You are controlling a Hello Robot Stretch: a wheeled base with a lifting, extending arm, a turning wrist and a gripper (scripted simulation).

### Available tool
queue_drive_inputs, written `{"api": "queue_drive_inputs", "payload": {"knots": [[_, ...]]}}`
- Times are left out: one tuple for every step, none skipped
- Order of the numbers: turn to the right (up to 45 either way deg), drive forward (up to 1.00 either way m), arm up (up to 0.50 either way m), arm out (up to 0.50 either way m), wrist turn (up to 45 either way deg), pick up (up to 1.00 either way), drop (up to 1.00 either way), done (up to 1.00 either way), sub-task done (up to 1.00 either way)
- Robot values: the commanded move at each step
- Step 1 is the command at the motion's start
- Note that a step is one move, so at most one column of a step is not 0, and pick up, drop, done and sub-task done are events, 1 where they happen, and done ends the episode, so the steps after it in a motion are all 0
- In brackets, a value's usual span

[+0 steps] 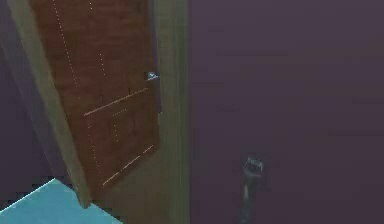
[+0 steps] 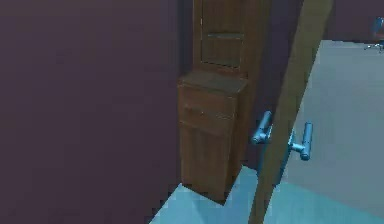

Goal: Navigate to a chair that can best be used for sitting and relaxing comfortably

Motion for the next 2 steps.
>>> {"api": "queue_drive_inputs", "payload": {"knots": [[-45.0,0.0,0.0,0.0,0.0,0.0,0.0,0.0,0.0],[-45.0,0.0,0.0,0.0,0.0,0.0,0.0,0.0,0.0]]}}
